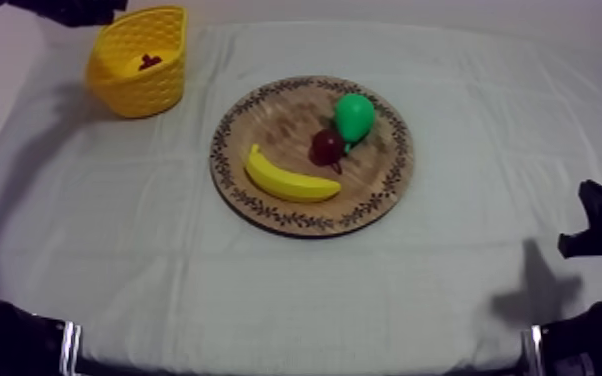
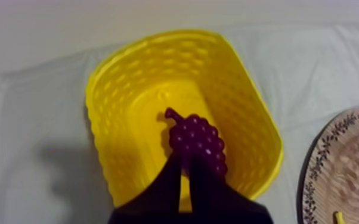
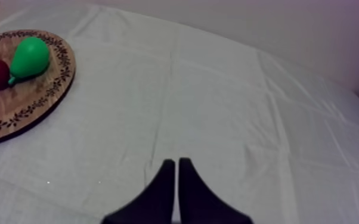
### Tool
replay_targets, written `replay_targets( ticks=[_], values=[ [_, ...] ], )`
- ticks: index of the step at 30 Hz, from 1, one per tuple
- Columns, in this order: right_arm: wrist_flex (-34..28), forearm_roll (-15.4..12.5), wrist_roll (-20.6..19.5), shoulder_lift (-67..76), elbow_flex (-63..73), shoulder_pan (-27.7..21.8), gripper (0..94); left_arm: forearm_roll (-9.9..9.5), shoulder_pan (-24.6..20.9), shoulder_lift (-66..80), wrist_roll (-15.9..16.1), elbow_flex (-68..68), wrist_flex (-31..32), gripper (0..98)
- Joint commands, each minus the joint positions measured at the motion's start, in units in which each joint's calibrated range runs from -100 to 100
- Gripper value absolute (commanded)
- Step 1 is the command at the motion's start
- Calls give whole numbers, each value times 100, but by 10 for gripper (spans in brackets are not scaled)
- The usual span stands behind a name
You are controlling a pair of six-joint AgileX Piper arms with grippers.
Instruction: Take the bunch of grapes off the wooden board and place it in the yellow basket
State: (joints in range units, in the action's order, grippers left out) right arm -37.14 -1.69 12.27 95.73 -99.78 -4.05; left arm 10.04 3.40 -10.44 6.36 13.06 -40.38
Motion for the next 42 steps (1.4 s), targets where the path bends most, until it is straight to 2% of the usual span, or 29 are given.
replay_targets(
  ticks=[1, 10, 17, 27, 32, 37, 42],
  values=[
    [-3, 1, 1, 2, 1, -1, 5, 30, 3, 638, 8, 1037, 139, 8],
    [-3, 1, 1, 2, 1, -1, 5, 71, -79, 2306, -12, 3152, 744, 0],
    [-3, 1, 1, 2, 1, -1, 5, 73, -284, 3806, 47, 4603, 900, 0],
    [-3, 1, 1, 2, 1, -1, 5, 62, -355, 6160, 173, 6683, 918, 0],
    [-3, 1, 1, 2, 1, -1, 5, 65, -206, 7316, 249, 7595, 901, 0],
    [-3, 1, 1, 2, 1, -1, 5, 34, 46, 8238, 295, 8028, 714, 0],
    [-3, 1, 1, 2, 1, -1, 5, -25, 73, 9082, 309, 8206, 387, 0]
  ],
)
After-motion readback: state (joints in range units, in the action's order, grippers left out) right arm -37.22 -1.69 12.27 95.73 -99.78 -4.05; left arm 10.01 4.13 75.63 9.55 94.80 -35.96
